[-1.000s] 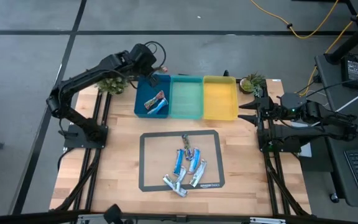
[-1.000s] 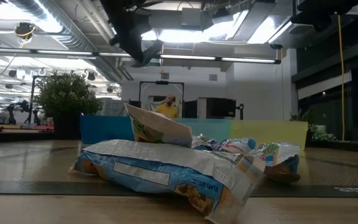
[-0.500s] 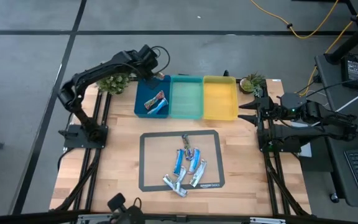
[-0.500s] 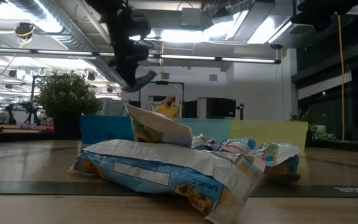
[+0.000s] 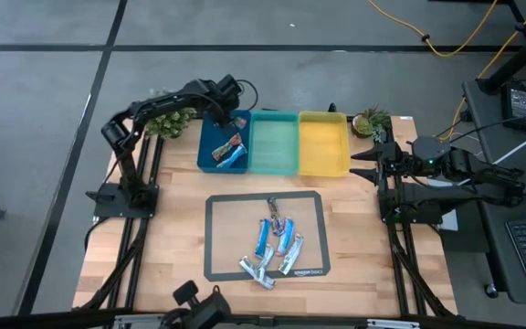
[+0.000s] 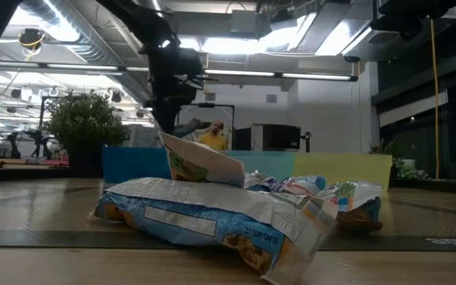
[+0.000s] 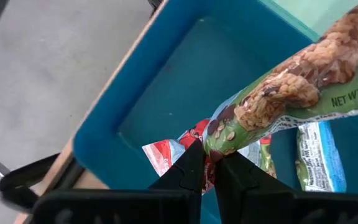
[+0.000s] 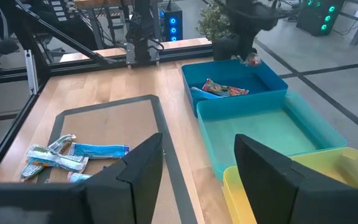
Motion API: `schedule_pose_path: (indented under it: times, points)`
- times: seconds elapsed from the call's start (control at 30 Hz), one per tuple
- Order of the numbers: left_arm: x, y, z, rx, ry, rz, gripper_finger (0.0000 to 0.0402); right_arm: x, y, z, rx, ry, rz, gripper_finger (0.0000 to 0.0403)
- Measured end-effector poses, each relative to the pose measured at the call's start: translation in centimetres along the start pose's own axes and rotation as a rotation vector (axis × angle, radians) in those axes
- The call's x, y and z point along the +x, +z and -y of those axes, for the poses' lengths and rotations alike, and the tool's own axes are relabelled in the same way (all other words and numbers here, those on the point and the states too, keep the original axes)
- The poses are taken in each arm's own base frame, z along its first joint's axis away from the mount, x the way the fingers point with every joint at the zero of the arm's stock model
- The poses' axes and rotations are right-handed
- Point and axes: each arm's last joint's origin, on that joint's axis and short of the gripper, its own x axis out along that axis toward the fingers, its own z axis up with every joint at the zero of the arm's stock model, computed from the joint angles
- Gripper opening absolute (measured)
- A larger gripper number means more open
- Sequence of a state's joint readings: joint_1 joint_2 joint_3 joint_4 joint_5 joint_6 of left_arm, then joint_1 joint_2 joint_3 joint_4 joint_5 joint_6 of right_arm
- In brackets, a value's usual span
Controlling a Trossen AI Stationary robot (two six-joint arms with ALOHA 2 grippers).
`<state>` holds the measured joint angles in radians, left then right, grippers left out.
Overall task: Pick and place Granola Bars by type
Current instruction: Put the red granola bar into the blue bin
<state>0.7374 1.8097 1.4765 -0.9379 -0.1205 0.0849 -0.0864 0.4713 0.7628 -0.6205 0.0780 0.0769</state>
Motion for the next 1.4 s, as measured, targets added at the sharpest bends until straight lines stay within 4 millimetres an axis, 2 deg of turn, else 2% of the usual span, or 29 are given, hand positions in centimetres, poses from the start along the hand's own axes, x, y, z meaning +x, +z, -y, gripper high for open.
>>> schedule_pose_path:
  times: [0.2,0.47,0.87,1.03,1.27,1.4]
  points:
    - [1.6,0.1,-0.1,0.027,0.025,-0.048,0.0015,0.0,-0.1,0.0,-0.001,-0.001,-0.007,0.02]
    - [4.3,0.0,-1.3,-0.015,0.038,-0.113,0.0015,0.0,-0.1,0.0,-0.001,-0.001,-0.007,0.02]
    - [7.4,-0.2,-1.1,0.009,0.018,-0.198,0.0023,0.0,-0.1,0.0,-0.001,-0.001,-0.007,0.02]
    - [7.6,-0.2,-1.1,0.011,0.016,-0.203,0.0053,0.0,-0.1,0.0,-0.001,-0.001,-0.008,0.02]
    - [7.5,-0.3,-1.0,0.011,-0.003,-0.211,0.0116,0.0,-0.1,0.0,-0.004,-0.001,-0.007,0.02]
    - [5.8,-0.1,-0.6,0.027,-0.005,-0.174,0.0146,0.0,-0.1,0.0,-0.005,0.0,-0.007,0.02]
